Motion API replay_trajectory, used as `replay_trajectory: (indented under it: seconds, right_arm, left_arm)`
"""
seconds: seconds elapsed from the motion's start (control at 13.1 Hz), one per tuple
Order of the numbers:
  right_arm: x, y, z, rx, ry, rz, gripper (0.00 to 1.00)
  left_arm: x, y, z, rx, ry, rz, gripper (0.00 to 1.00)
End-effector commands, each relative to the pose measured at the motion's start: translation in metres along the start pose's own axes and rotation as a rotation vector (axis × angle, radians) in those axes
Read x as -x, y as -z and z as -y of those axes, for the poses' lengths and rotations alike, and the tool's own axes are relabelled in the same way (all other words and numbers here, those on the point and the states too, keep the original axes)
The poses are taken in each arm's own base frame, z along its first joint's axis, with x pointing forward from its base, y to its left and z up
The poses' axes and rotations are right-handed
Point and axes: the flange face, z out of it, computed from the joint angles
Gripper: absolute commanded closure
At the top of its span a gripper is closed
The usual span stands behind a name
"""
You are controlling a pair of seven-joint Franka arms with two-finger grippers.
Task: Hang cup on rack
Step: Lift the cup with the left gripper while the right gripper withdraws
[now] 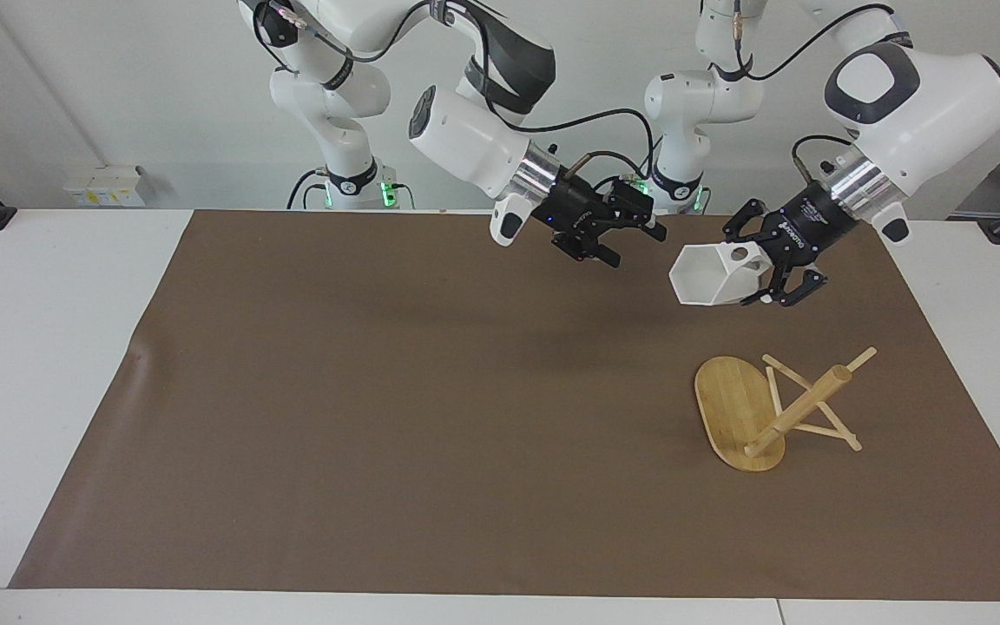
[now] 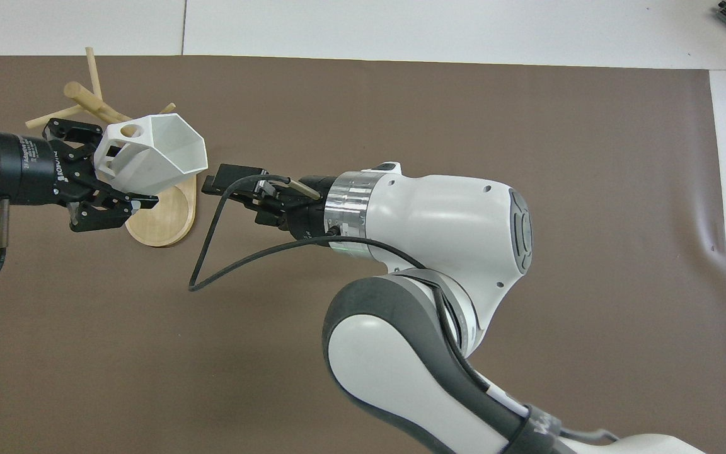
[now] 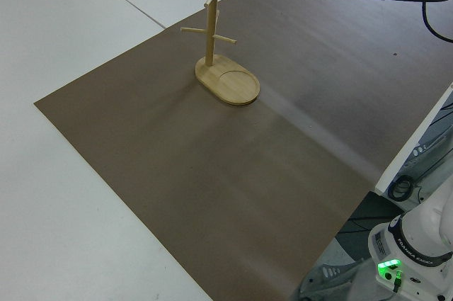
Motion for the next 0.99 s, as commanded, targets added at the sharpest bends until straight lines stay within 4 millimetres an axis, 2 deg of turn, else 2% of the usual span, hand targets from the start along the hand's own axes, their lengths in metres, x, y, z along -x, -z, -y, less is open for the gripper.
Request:
replay_trajectory:
  seconds: [0.0,0.38,0.61,0.76,0.92]
  right_arm:
    - [-0.015,0.008,-0.009,0.001,0.028,-0.025,0.00]
    - [-0.072,0.038,-0.064,0.221,0.246,-0.148,0.00]
    - [-0.104,0.069,-0.096,0.334,0.342,-0.185,0.00]
    - [-0.127,0.096,-0.117,0.434,0.476,-0.123,0.00]
    - [-0.143,0.123,-0.133,0.515,0.530,-0.074,0.00]
  left_arm:
    - [-0.009,-0.006,0.001,0.057,0.051,-0.006,1.00]
    - [-0.020,-0.030,-0.012,0.103,0.158,-0.003,1.00]
    - [-0.030,-0.044,-0.022,0.123,0.225,-0.004,1.00]
    - [-0.036,-0.051,-0.024,0.146,0.290,0.003,1.00]
    - [-0.037,-0.068,-0.023,0.164,0.326,0.003,1.00]
